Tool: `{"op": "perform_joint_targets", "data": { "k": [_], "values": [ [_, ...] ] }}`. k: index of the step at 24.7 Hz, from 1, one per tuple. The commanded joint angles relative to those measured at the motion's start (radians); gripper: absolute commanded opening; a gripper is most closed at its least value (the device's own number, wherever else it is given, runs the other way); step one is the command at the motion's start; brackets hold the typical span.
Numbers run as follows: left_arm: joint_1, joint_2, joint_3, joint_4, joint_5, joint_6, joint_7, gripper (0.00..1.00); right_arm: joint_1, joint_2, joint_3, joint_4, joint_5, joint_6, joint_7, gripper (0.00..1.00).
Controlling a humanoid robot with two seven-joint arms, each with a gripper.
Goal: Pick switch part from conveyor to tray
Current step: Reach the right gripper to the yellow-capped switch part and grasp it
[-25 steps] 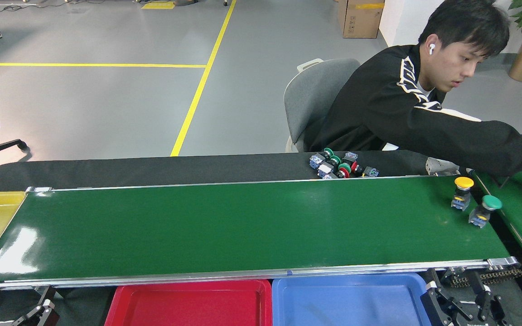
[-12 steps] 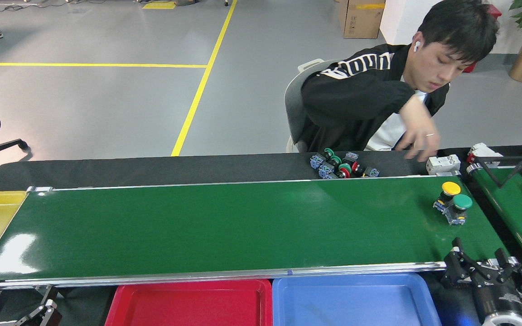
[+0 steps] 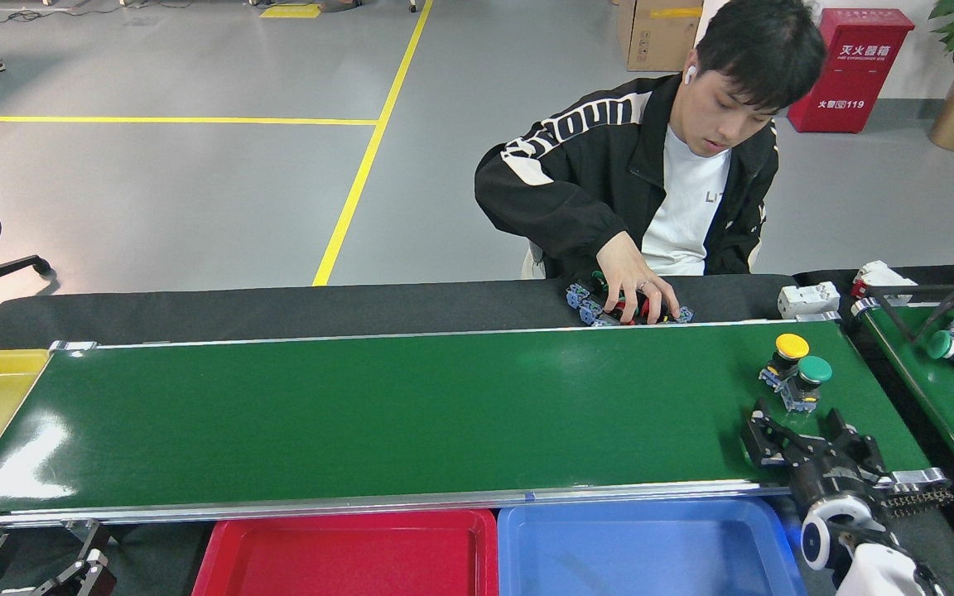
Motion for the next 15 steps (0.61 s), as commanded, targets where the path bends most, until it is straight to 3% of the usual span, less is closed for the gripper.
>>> {"op": "perform_joint_targets", "data": {
  "k": [1, 5, 9, 13, 14, 15],
  "values": [
    [-0.006, 0.011, 0.002, -0.006, 0.001, 0.004, 0.006, 1.0, -0.059, -0.003, 0.006, 0.035, -0.005, 0.017, -0.005, 0.98],
    [-0.016, 0.011, -0.002, -0.005, 0.0, 0.002, 0.006, 1.0, -0.113, 0.016, 0.011, 0.102, -0.005, 0.014, -0.007, 0.97],
    [-0.034, 0.013, -0.022, 0.001, -0.006, 0.004, 0.006, 1.0, -0.162, 0.065, 0.012, 0.177, -0.003, 0.012, -0.008, 0.77],
    [-0.034, 0.011, -0.024, 0.003, -0.006, 0.004, 0.006, 1.0, -0.18, 0.074, 0.055, 0.196, -0.005, 0.011, 0.001, 0.13],
    [-0.034, 0.011, -0.024, 0.003, -0.005, 0.004, 0.006, 1.0, -0.182, 0.072, 0.07, 0.197, -0.005, 0.011, 0.001, 0.01],
    [-0.034, 0.011, -0.024, 0.001, -0.006, 0.004, 0.006, 1.0, -0.182, 0.072, 0.073, 0.199, -0.011, 0.008, -0.003, 0.02]
  ]
}}
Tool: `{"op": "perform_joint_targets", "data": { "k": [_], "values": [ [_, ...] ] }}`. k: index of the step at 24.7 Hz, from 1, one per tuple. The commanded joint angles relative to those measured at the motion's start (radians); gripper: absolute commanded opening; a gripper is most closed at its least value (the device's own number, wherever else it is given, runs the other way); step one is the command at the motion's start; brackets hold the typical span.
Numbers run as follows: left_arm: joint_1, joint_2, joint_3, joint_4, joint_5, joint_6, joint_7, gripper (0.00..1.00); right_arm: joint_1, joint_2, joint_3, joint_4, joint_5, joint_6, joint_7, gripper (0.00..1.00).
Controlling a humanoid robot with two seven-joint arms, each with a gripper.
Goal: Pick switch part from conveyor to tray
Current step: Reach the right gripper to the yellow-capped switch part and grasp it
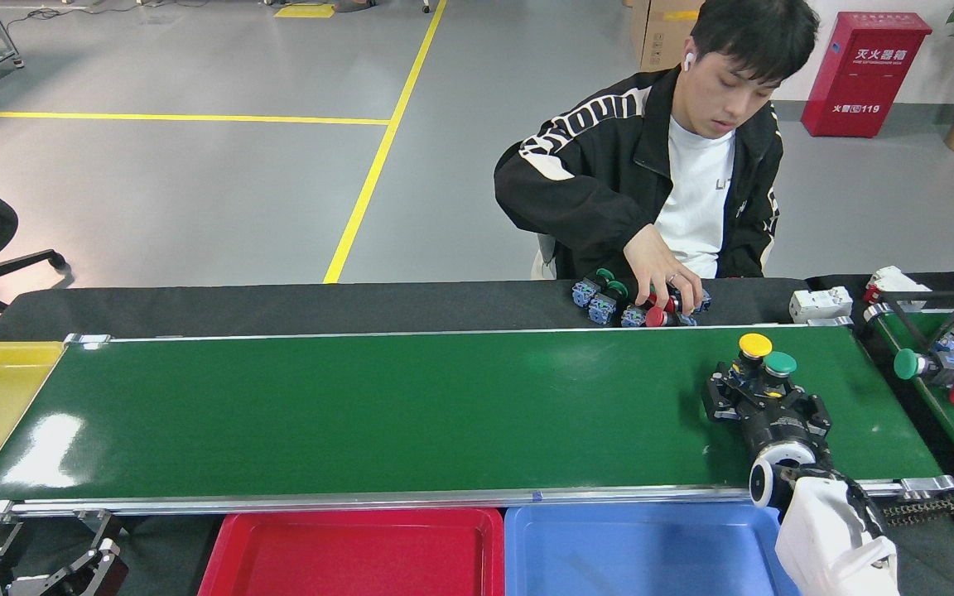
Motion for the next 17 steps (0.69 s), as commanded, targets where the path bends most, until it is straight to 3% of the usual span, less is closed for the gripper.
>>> {"op": "perform_joint_targets", "data": {
  "k": [1, 7, 9, 11, 14, 17],
  "values": [
    [-0.007, 0.011, 0.002, -0.01, -0.001, 0.003, 0.005, 1.0, -0.024, -0.004, 0.007, -0.005, -0.009, -0.01, -0.004, 0.02],
    [-0.007, 0.005, 0.003, -0.01, 0.0, 0.004, 0.005, 1.0, -0.026, -0.011, 0.008, -0.019, -0.01, -0.062, -0.003, 0.02],
    [-0.007, 0.003, 0.003, -0.012, 0.0, 0.004, 0.005, 1.0, -0.017, -0.01, 0.007, -0.067, -0.012, -0.084, 0.004, 0.02],
    [-0.004, 0.003, 0.007, -0.012, 0.0, 0.004, 0.005, 1.0, 0.017, -0.019, 0.005, -0.179, -0.012, -0.093, 0.01, 0.02],
    [-0.004, 0.003, 0.007, -0.012, 0.002, 0.004, 0.005, 1.0, 0.128, -0.036, 0.007, -0.426, -0.013, -0.13, 0.034, 0.02],
    [-0.002, 0.003, 0.005, -0.01, 0.002, 0.004, 0.005, 1.0, 0.29, -0.036, 0.015, -0.677, -0.012, -0.265, 0.051, 0.02]
  ]
}}
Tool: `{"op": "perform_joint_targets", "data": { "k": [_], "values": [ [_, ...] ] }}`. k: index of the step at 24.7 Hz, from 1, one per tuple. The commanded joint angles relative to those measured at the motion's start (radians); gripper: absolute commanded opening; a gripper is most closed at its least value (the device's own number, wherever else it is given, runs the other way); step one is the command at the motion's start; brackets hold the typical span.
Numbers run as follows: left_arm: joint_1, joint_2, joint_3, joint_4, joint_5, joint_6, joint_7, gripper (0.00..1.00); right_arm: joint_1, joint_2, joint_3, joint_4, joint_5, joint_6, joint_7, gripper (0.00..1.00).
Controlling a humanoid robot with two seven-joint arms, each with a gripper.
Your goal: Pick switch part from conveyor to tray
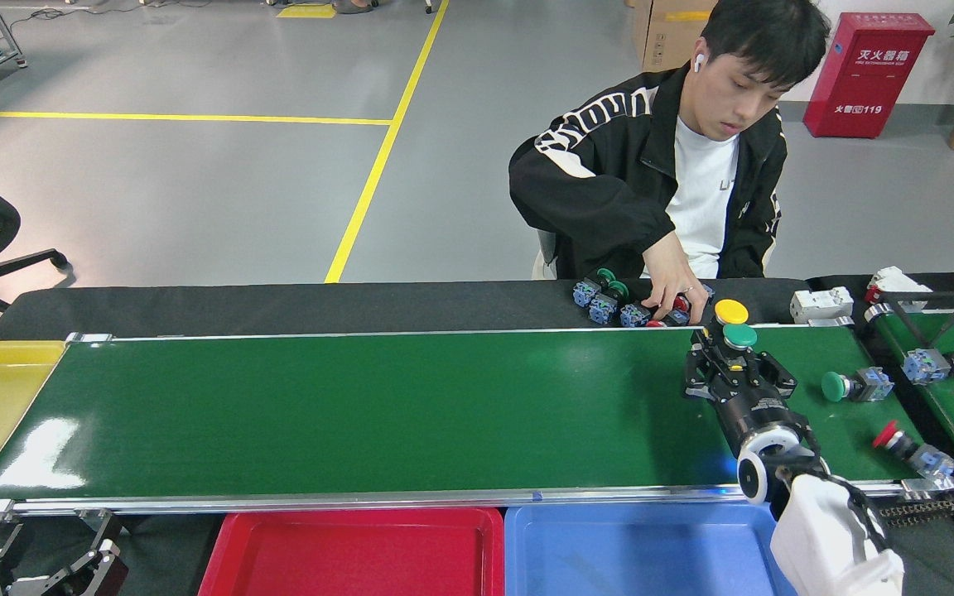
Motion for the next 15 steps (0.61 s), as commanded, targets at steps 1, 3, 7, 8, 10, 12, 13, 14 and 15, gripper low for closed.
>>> {"op": "perform_joint_targets", "data": {
  "k": [1, 3, 7, 8, 10, 12, 13, 14, 15],
  "values": [
    [-0.003, 0.004, 0.002, -0.01, 0.002, 0.003, 0.003, 1.0, 0.06, -0.005, 0.007, -0.114, 0.001, -0.13, 0.019, 0.02],
    [-0.003, 0.004, 0.002, -0.01, 0.002, 0.003, 0.003, 1.0, 0.141, 0.015, 0.06, -0.183, 0.004, -0.29, 0.026, 0.02],
    [-0.004, 0.004, 0.002, -0.01, 0.0, 0.003, 0.003, 1.0, 0.155, 0.081, 0.252, -0.165, 0.074, -0.403, 0.019, 0.02],
    [-0.004, 0.004, 0.002, -0.01, 0.0, 0.003, 0.003, 1.0, 0.155, 0.117, 0.284, -0.148, 0.096, -0.396, 0.018, 0.08],
    [-0.004, 0.005, 0.002, -0.01, 0.0, 0.003, 0.002, 1.0, 0.155, 0.193, 0.289, -0.129, 0.116, -0.366, 0.027, 0.92],
    [-0.006, 0.011, 0.004, -0.01, 0.0, 0.003, 0.002, 1.0, 0.168, 0.207, 0.295, -0.128, 0.119, -0.352, 0.038, 1.0],
    [-0.006, 0.011, 0.004, -0.01, 0.0, 0.003, 0.002, 1.0, 0.17, 0.207, 0.295, -0.131, 0.119, -0.354, 0.039, 1.0],
    [-0.006, 0.011, 0.004, -0.01, 0.0, 0.003, -0.001, 1.0, 0.168, 0.207, 0.295, -0.131, 0.117, -0.354, 0.039, 1.0],
    [-0.004, 0.01, 0.004, -0.01, -0.001, 0.004, -0.004, 1.0, 0.168, 0.207, 0.293, -0.131, 0.119, -0.352, 0.039, 1.0]
  ]
}}
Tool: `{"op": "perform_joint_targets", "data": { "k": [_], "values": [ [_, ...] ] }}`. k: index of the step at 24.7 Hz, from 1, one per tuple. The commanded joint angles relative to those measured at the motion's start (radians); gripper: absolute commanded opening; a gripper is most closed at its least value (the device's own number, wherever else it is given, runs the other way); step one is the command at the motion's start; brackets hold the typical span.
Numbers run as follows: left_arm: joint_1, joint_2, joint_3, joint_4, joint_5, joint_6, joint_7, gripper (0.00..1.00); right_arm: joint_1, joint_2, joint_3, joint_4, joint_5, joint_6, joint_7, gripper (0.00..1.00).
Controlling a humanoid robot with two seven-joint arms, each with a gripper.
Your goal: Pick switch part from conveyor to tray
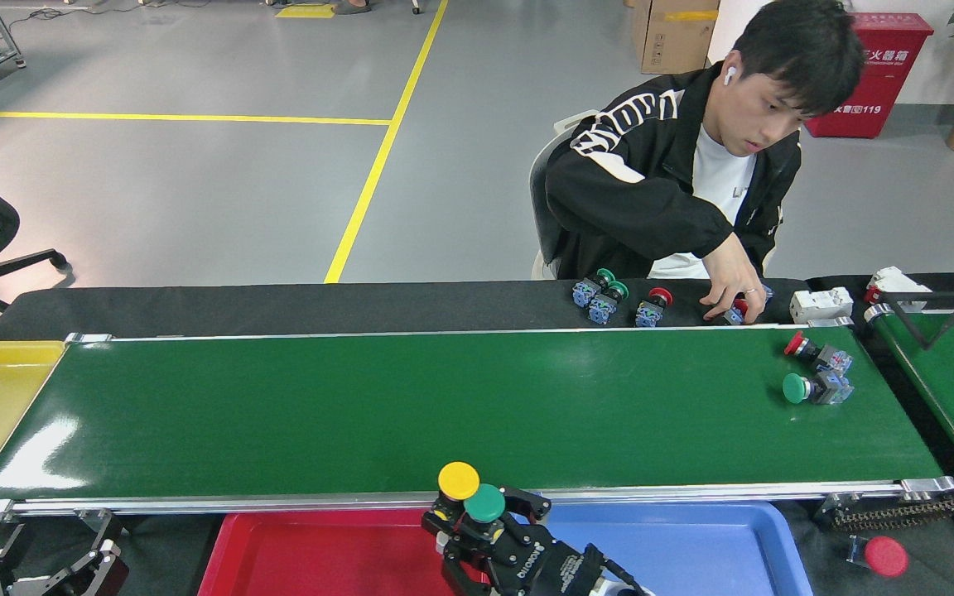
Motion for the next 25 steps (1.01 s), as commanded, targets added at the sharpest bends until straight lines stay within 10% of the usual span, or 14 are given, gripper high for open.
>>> {"op": "perform_joint_targets", "data": {
  "k": [1, 6, 13, 20, 25],
  "values": [
    [-0.005, 0.011, 0.004, -0.007, -0.001, 0.004, -0.003, 1.0, -0.009, 0.002, -0.003, -0.011, -0.001, 0.007, 0.0, 1.0],
    [-0.005, 0.009, 0.004, -0.007, -0.003, 0.007, -0.008, 1.0, -0.017, 0.011, -0.059, -0.043, -0.005, 0.069, 0.0, 1.0],
    [0.005, 0.008, 0.006, -0.007, -0.003, 0.007, -0.008, 1.0, -0.012, -0.005, -0.26, -0.142, -0.001, 0.557, -0.001, 1.0],
    [0.026, 0.017, 0.018, 0.008, 0.009, -0.059, -0.005, 1.0, 0.241, -0.216, -0.272, -0.298, -0.002, 0.773, -0.133, 1.0],
    [0.064, 0.02, 0.016, -0.001, -0.011, -0.142, -0.008, 0.99, 0.33, -0.253, -0.272, -0.301, -0.002, 0.762, -0.214, 1.0]
  ]
}}
